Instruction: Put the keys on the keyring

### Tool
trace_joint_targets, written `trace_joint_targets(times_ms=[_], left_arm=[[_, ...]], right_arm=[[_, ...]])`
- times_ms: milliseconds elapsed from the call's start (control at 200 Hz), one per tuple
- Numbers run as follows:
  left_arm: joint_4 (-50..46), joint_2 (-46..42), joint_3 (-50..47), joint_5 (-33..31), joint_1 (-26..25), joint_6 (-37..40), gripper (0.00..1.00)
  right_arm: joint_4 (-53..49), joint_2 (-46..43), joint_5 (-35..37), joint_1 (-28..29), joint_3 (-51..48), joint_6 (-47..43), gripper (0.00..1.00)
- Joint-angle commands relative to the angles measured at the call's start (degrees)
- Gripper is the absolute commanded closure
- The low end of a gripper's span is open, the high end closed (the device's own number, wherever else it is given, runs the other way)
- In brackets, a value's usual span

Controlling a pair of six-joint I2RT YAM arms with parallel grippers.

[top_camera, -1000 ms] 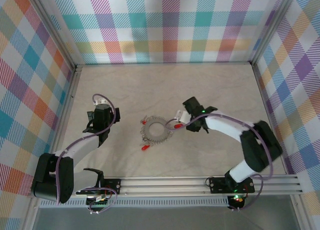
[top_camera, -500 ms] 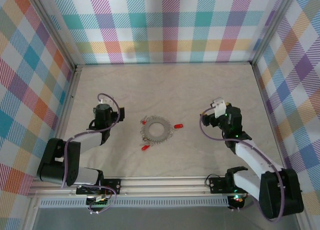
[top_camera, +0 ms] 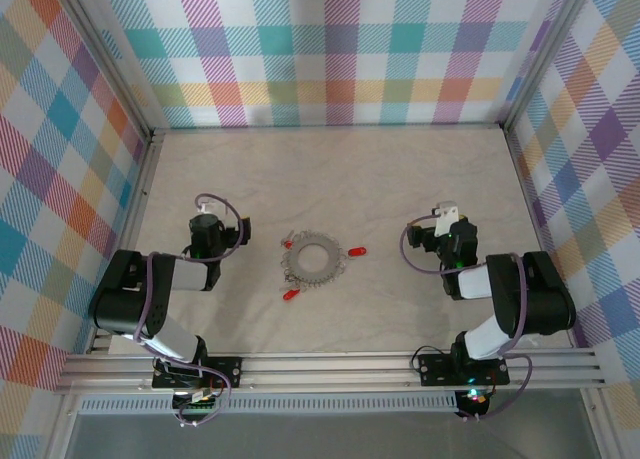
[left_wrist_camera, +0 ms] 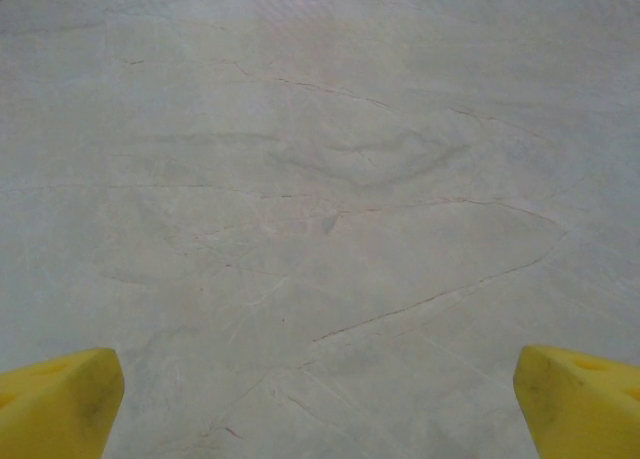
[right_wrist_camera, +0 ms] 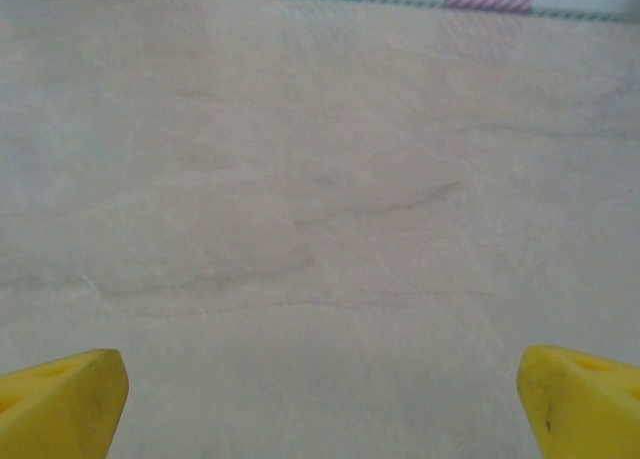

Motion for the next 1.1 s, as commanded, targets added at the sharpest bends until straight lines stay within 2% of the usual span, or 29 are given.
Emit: trace_joint_targets(times_ms=[0,50,155,1095], left_arm=[[1.11,0.41,1.62,2.95,1.79,-1.6,0.0],[0.57,0.33,1.79,3.48,2.21,-1.85,0.0],[0.48,0.29,1.75,3.53,2.26,-1.97,0.0],[0.56,0.34,1.77,3.56,2.26,-1.86,0.0]], right_arm=[[4.37,0.64,-1.04,-0.64,2.58,2.01,0.0],[-1.15,-0.4,-0.19,-0.76,4.32,2.67,0.0],[-5.89,-0.1,1.26,-2.26,7.1,5.42,0.0],[-6.46,0.02,0.12,-2.91,7.47,5.69,0.0]])
